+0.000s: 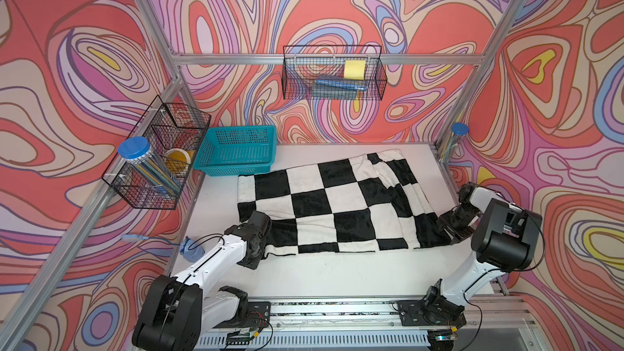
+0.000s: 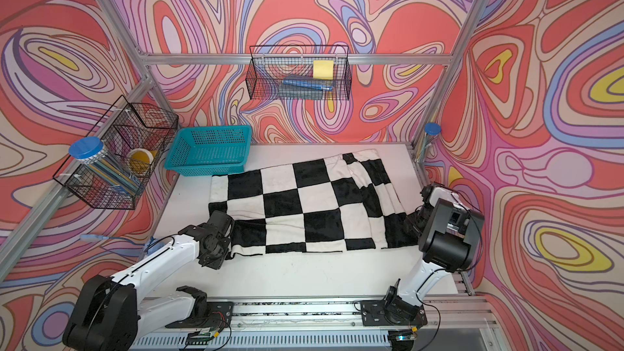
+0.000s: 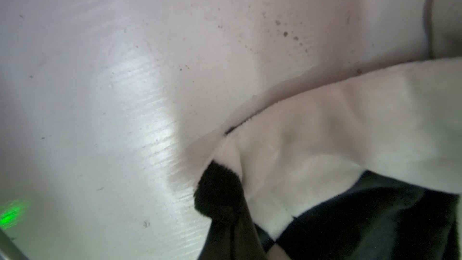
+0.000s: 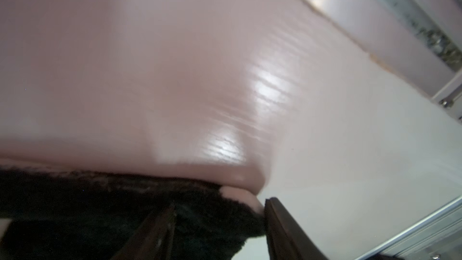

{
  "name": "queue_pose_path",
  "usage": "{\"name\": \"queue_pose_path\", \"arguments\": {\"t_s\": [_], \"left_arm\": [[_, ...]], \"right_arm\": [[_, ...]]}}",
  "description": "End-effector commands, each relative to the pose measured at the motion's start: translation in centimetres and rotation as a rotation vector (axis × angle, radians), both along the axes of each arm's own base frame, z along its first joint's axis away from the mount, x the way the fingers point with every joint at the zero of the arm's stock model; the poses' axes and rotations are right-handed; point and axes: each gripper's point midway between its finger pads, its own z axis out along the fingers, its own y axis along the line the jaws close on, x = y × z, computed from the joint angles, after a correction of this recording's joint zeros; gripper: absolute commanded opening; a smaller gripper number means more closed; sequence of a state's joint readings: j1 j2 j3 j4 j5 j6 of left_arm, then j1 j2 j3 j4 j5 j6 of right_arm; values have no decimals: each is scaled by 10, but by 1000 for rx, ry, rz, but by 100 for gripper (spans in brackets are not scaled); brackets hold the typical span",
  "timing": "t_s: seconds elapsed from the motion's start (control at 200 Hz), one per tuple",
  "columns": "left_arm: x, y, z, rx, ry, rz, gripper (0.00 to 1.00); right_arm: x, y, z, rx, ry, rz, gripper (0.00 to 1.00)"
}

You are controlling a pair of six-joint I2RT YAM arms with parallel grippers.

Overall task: Roll up the pillowcase
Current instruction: Fold the pillowcase at the center of the board.

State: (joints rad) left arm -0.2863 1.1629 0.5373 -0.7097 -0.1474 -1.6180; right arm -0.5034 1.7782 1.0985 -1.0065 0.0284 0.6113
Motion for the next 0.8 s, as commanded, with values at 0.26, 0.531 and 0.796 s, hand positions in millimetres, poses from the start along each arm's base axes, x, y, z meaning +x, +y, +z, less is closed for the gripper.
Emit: {"name": "queue_pose_path", "arguments": {"t_s": [0.26, 0.531, 0.796], "left_arm": [[5, -5, 3, -5, 34, -74, 0], [-2, -1, 6, 9, 39, -79, 0], [-16, 3, 34, 18, 35, -101, 0]], "right_arm": [[-11, -6, -21, -60, 51, -9, 42], [-11, -14, -11, -122, 31, 12, 10], [6, -9, 15, -115, -105, 18, 3]]}}
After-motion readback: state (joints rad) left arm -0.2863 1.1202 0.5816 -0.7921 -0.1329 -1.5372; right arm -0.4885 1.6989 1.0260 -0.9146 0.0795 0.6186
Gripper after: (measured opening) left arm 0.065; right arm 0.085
